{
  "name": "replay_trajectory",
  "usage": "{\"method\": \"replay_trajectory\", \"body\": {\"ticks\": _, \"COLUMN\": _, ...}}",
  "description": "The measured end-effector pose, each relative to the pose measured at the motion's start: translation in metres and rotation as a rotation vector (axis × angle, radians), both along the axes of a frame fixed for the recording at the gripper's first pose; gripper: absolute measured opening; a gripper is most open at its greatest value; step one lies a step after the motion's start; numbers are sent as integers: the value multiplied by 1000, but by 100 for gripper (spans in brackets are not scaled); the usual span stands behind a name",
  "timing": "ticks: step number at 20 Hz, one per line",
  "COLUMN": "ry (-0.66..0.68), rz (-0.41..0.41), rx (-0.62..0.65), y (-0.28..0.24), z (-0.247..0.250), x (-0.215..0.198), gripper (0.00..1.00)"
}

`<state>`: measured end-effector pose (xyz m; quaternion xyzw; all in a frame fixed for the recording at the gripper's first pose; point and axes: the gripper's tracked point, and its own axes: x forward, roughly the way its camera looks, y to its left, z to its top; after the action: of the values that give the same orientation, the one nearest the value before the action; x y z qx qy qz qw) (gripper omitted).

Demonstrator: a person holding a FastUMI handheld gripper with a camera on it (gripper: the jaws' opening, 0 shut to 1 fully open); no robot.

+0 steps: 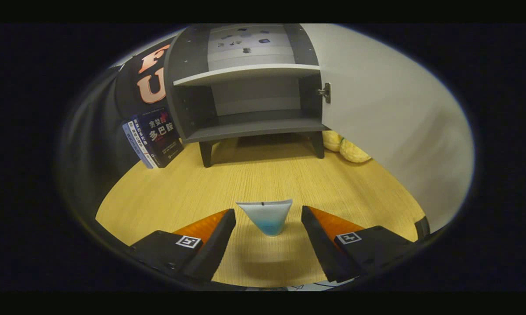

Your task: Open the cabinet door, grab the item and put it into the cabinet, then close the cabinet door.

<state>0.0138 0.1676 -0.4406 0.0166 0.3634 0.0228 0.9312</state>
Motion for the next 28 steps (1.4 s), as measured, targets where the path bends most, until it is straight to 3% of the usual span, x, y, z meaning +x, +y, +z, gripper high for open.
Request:
{"method": "replay_trajectory", "body": {"ticks": 4, "ry": -4, "rz": -6, "rx": -4, "y": -4, "z": -12, "x": 6, "gripper": 93}}
{"method": "replay_trajectory", "body": {"ticks": 6, "ry": 2, "rz": -8, "rx": -6, "y": -4, "z": -14, "x": 9, "gripper": 80}}
{"method": "replay_trajectory", "body": {"ticks": 7, "ry": 2, "rz": -13, "rx": -11, "y": -5, "z": -13, "x": 9, "gripper": 61}}
{"method": "replay_trajectory", "body": {"ticks": 11, "ry": -36, "rz": 45, "rx": 21, "y": 15, "z": 33, "x": 15, "gripper": 56}}
{"method": "replay_trajectory", "body": {"ticks": 17, "ry": -254, "rz": 138, "rx": 80, "y": 51, "z": 188, "x": 74, "gripper": 56}}
{"method": "replay_trajectory", "body": {"ticks": 20, "ry": -388, "rz": 189, "rx": 166, "y": 70, "z": 272, "x": 116, "gripper": 56}}
{"method": "replay_trajectory", "body": {"ticks": 23, "ry": -441, "rz": 179, "rx": 165, "y": 62, "z": 332, "x": 160, "gripper": 56}}
{"method": "replay_trajectory", "body": {"ticks": 28, "ry": -453, "rz": 183, "rx": 126, "y": 71, "z": 365, "x": 254, "gripper": 55}}
